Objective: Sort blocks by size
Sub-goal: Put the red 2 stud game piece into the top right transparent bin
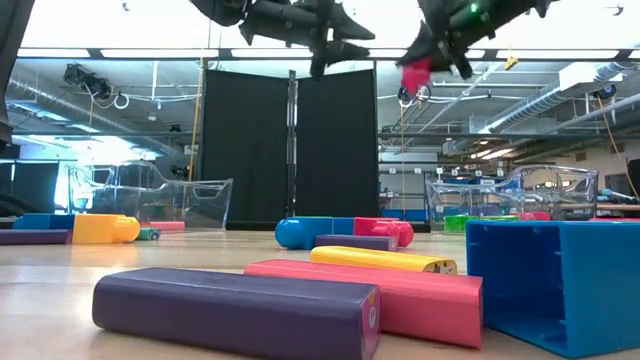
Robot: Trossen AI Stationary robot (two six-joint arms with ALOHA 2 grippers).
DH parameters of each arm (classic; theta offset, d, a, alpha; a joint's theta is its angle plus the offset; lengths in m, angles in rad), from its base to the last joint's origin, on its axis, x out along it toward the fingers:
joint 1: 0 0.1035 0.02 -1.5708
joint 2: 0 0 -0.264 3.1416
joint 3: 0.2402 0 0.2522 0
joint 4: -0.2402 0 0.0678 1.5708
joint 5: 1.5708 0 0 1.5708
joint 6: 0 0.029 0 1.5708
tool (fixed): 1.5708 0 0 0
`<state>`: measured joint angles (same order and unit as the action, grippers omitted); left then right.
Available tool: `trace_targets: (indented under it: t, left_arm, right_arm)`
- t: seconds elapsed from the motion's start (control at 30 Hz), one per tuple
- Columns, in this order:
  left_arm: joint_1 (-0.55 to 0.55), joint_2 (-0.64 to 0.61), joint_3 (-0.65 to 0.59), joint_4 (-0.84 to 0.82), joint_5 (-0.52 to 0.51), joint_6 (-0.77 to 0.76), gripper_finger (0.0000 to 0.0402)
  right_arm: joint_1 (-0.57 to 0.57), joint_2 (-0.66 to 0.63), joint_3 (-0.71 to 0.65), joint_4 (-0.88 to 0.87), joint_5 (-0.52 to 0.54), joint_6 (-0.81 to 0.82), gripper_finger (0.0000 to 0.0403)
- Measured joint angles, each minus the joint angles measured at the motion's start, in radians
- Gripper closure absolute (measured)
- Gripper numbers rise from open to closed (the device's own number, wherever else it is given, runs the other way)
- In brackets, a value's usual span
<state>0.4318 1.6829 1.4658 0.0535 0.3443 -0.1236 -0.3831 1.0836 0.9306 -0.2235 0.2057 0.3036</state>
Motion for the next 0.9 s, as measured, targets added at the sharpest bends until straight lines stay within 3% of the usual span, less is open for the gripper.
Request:
trace_targets:
  t: [0.23,0.47,0.83,0.9]
  left_arm:
    - [0.04,-0.001,0.0,-0.102,-0.015,0.099,0.0224]
    - [0.04,-0.001,0.0,-0.133,-0.091,0.254,0.0224]
    - [0.048,-0.001,0.0,-0.139,-0.153,0.325,0.0224]
    - [0.048,-0.001,0.0,-0.141,-0.153,0.331,0.0224]
  right_arm:
    - [-0.188,0.008,0.0,-0.255,0.0,0.15,0.0262]
    - [-0.365,0.055,0.0,-0.44,-0.135,0.26,0.0262]
    - [-0.426,0.222,0.0,-0.657,-0.184,0.307,0.0261]
    - [-0.43,0.242,0.0,-0.672,-0.184,0.306,0.0239]
